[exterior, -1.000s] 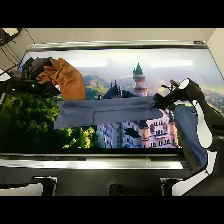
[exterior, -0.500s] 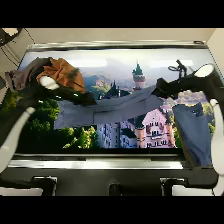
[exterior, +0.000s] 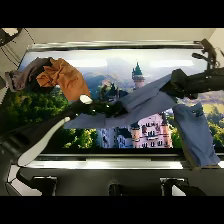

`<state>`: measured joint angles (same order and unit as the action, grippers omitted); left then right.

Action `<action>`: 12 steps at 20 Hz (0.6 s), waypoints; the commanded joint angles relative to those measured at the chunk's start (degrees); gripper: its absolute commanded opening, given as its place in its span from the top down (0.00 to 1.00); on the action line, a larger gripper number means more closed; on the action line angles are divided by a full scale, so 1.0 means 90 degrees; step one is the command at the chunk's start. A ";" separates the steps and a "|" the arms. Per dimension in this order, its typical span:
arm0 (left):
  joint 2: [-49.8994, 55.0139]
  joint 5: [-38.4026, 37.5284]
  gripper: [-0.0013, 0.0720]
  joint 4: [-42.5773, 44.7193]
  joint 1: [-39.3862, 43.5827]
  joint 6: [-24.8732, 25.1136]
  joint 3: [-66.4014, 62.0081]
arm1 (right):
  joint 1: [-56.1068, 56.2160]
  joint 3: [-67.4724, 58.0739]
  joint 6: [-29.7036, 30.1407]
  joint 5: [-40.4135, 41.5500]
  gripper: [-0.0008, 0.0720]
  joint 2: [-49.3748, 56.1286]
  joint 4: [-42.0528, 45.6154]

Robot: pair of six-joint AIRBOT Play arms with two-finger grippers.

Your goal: Fold the shirts.

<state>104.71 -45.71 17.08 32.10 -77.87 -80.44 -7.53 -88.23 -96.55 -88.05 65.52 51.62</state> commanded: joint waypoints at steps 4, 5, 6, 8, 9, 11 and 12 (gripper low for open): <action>0.0692 0.0748 0.95 -0.1406 0.1022 0.0029 -0.0010 | -0.0002 -0.0007 -0.0542 -0.0260 0.93 -0.0760 0.0015; 0.0653 0.0534 0.95 -0.1396 0.0918 0.0425 -0.0007 | -0.0002 -0.0005 -0.0542 -0.0357 0.93 -0.0746 0.0022; 0.0529 0.0255 0.95 -0.1377 0.0748 0.0857 -0.0005 | -0.0002 -0.0005 -0.0539 -0.0398 0.93 -0.0731 0.0036; -0.0046 0.0000 0.96 -0.0610 0.0253 0.1035 0.0000 | 0.0000 -0.0002 -0.0539 -0.0274 0.93 -0.0631 0.0029; -0.0483 0.0007 0.96 -0.0015 -0.0068 0.0962 0.0000 | 0.0097 -0.0002 -0.0529 -0.0119 0.93 -0.0532 0.0063; -0.1418 0.0005 0.96 0.1081 -0.0794 0.0709 0.0000 | 0.0658 0.0000 -0.0512 0.0357 0.93 -0.0233 0.0185; -0.1872 -0.0019 0.96 0.1564 -0.1180 0.0605 0.0000 | 0.1035 -0.0002 -0.0515 0.0634 0.93 -0.0027 0.0199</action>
<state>96.99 -44.82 18.46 28.86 -71.53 -80.44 -3.55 -88.25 -101.06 -87.59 62.30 52.56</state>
